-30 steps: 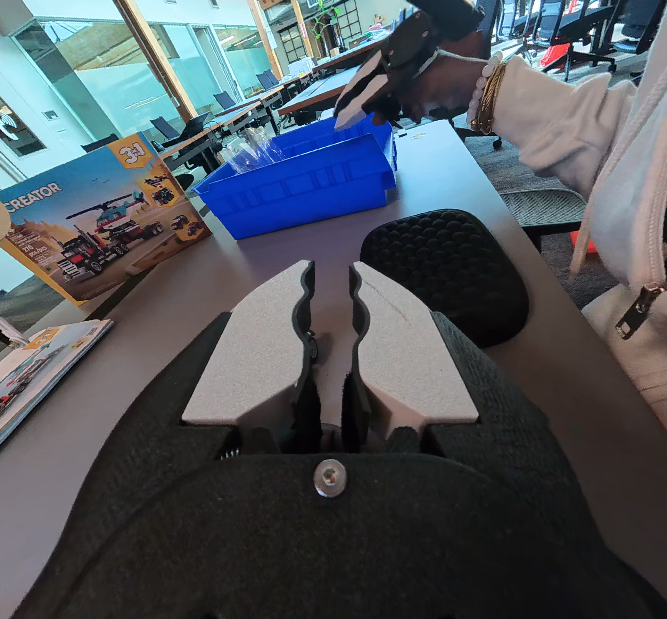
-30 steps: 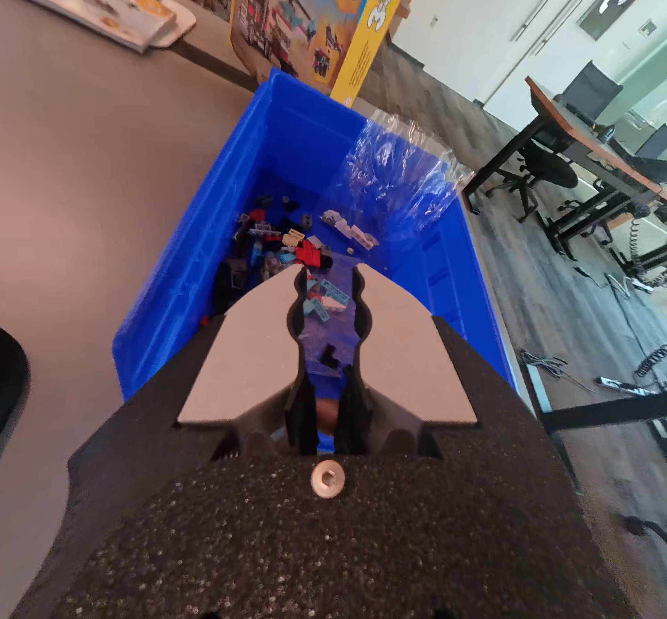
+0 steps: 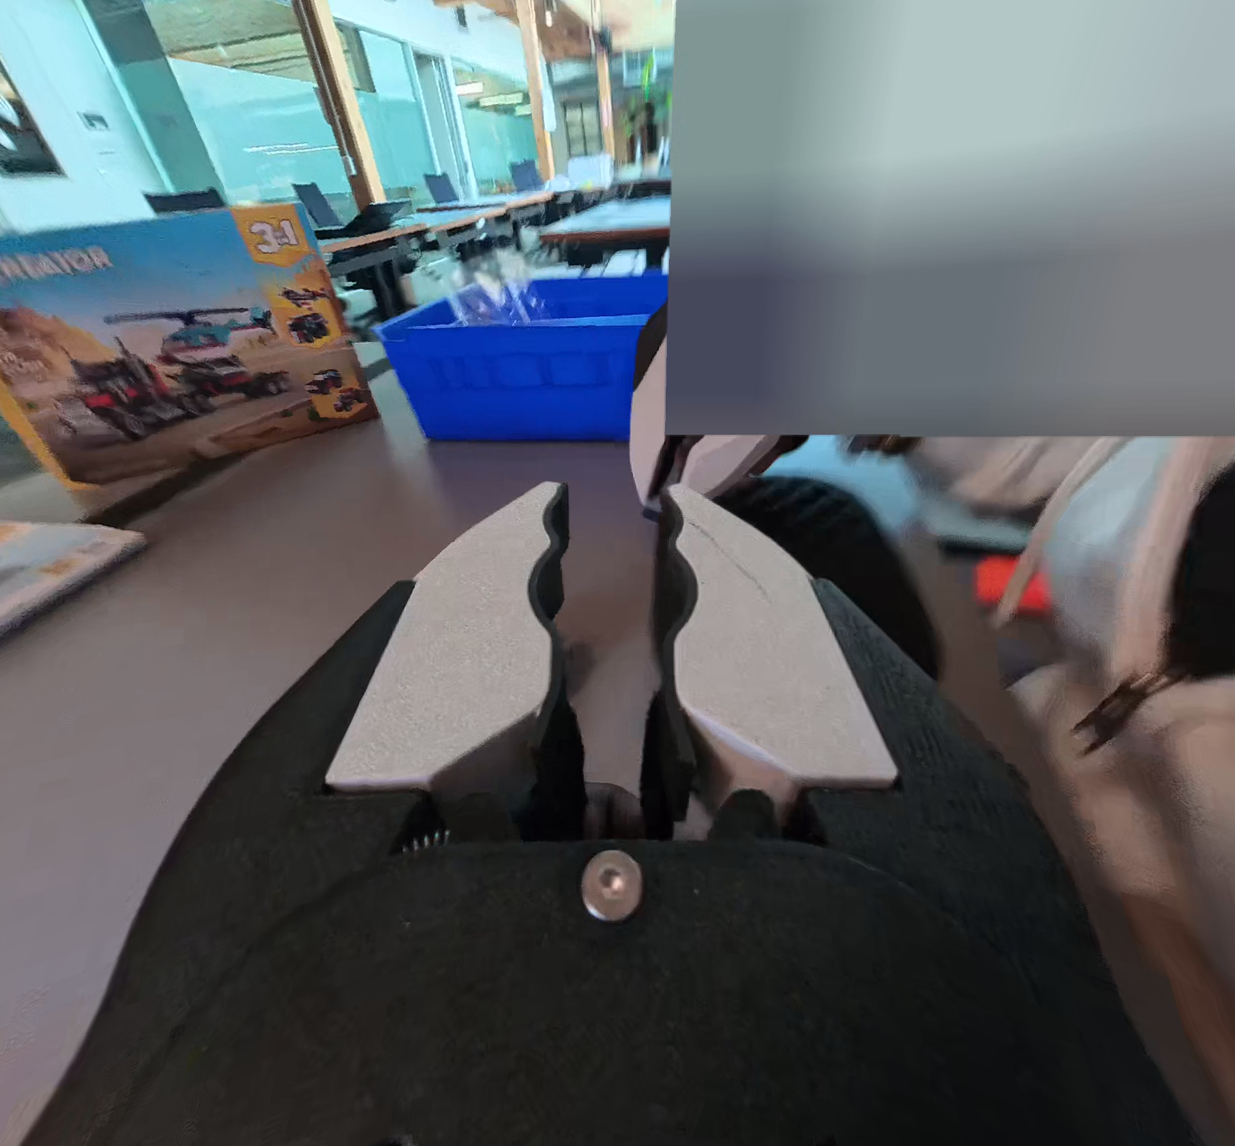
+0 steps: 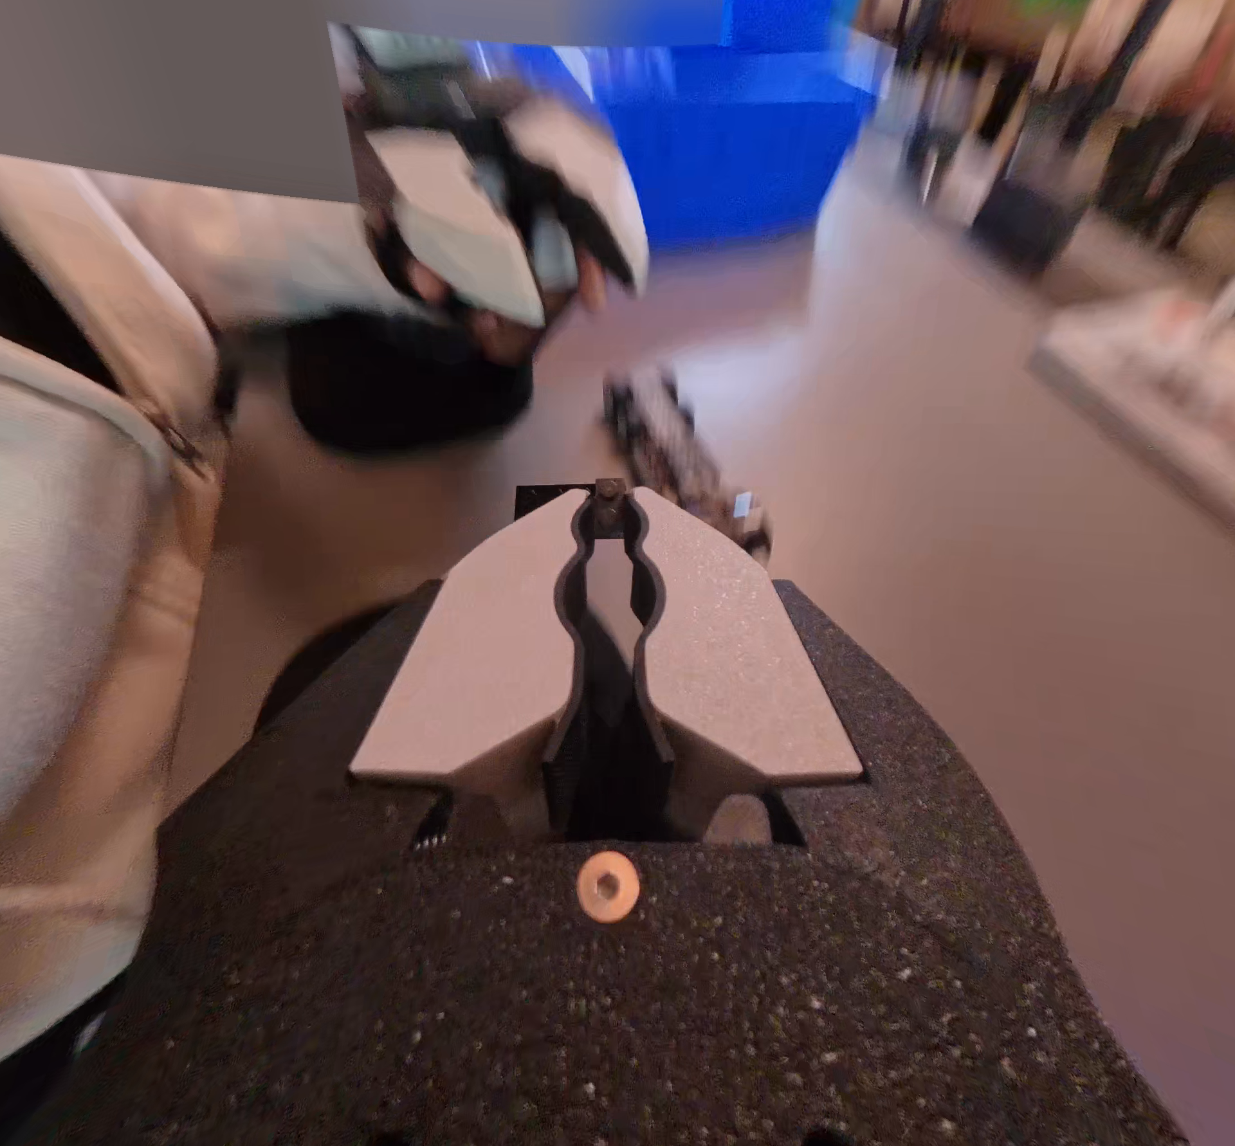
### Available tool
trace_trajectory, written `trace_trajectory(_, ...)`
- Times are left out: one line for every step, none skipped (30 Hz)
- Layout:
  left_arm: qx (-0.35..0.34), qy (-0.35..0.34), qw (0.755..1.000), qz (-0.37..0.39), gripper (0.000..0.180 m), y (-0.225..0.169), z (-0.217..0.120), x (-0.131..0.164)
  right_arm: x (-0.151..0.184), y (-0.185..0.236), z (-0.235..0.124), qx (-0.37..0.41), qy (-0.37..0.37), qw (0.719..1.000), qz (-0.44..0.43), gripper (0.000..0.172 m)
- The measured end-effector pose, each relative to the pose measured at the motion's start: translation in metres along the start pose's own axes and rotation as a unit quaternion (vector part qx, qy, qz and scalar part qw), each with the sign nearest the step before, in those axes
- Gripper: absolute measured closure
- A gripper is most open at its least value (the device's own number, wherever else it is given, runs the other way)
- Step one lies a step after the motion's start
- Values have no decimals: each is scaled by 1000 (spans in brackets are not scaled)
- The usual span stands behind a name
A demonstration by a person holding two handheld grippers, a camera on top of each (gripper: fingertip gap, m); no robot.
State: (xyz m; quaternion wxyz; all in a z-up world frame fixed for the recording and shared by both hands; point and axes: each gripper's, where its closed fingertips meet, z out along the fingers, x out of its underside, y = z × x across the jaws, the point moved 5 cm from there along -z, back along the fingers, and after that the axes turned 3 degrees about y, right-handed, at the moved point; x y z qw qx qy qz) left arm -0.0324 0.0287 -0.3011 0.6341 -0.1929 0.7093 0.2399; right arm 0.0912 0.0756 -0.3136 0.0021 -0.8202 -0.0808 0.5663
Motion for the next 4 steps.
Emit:
trace_trajectory(22,-28,997,-62,152,2,-1,-5,-16,4,-5,-2,-74,997,-36,164)
trace_trajectory(58,-56,988,-134,151,2,-2,-10,-30,10,-9,-5,-145,987,-74,164)
trace_trajectory(107,-77,970,-206,149,0,-3,-13,-41,16,-13,-4,-203,973,-106,165)
trace_trajectory(161,-85,945,-271,145,-3,-2,-15,-48,21,-14,-3,-245,961,-129,164)
